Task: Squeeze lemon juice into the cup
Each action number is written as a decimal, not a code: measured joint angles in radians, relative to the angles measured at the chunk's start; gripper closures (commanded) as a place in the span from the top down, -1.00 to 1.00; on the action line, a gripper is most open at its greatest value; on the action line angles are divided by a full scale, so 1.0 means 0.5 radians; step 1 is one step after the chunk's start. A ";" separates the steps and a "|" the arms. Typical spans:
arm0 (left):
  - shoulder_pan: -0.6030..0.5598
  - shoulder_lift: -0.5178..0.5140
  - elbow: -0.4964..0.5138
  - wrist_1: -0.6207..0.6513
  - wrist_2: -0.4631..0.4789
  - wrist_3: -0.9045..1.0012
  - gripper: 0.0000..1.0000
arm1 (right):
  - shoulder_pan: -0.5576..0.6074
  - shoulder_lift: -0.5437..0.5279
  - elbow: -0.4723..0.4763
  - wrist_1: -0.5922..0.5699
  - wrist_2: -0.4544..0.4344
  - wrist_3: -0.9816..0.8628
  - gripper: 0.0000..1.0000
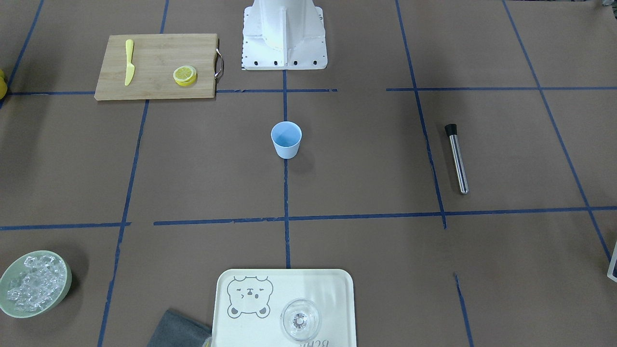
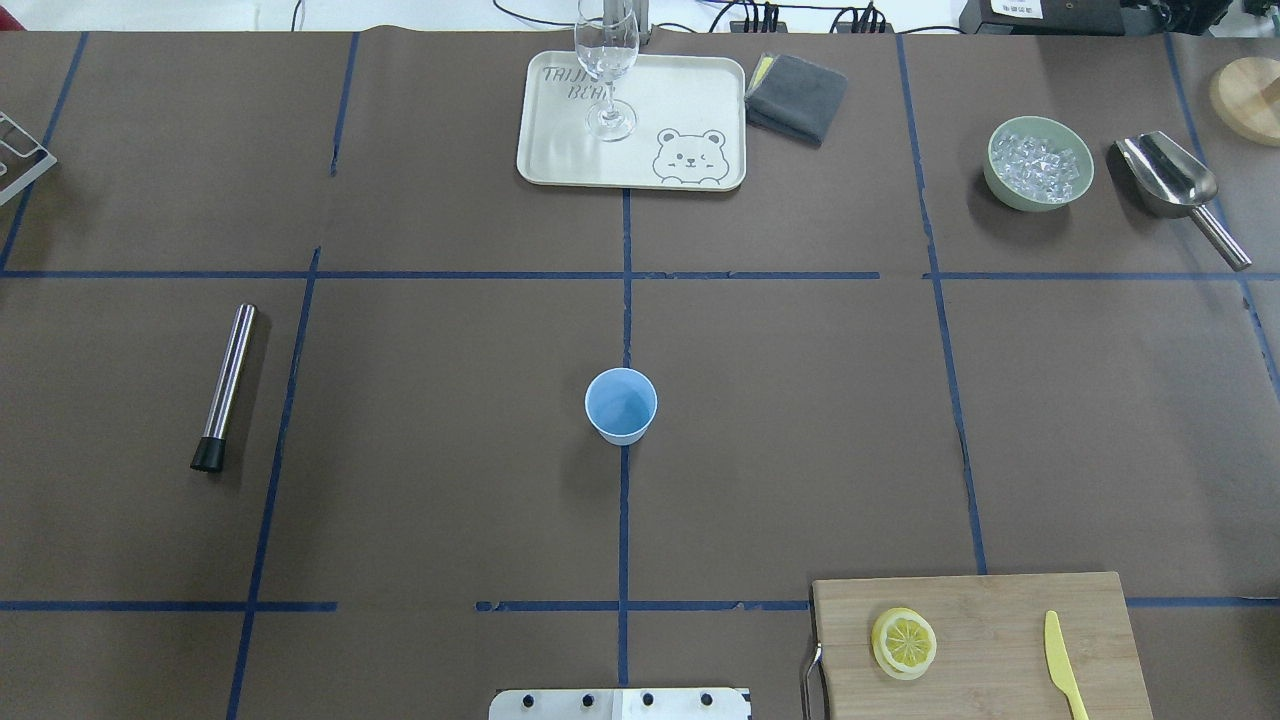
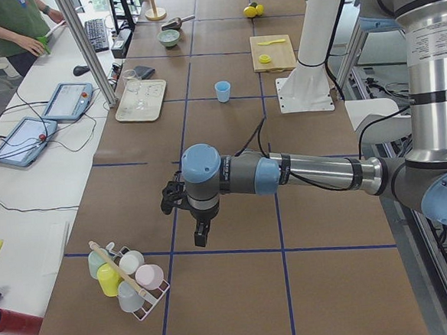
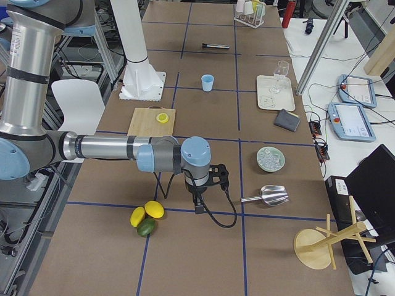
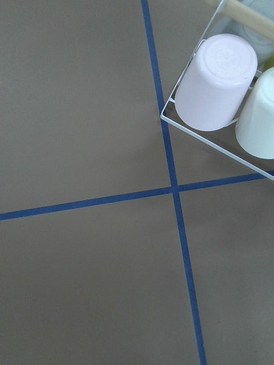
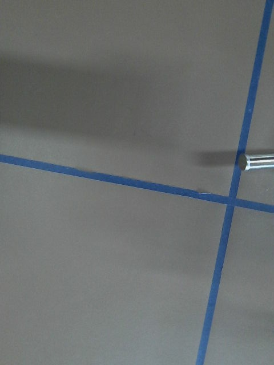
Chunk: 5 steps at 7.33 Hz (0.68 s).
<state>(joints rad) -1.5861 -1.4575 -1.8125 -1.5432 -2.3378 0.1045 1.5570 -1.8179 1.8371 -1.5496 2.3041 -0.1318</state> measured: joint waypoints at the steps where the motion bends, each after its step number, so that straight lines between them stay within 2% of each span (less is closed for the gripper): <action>1: 0.000 -0.007 0.002 0.000 0.001 0.000 1.00 | 0.000 0.000 0.000 0.000 -0.002 -0.001 1.00; 5: 0.000 -0.021 0.003 0.000 0.001 0.003 1.00 | -0.002 0.011 -0.006 0.046 -0.005 0.011 1.00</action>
<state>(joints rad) -1.5861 -1.4678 -1.8109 -1.5432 -2.3375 0.1058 1.5560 -1.8124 1.8341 -1.5269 2.3015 -0.1265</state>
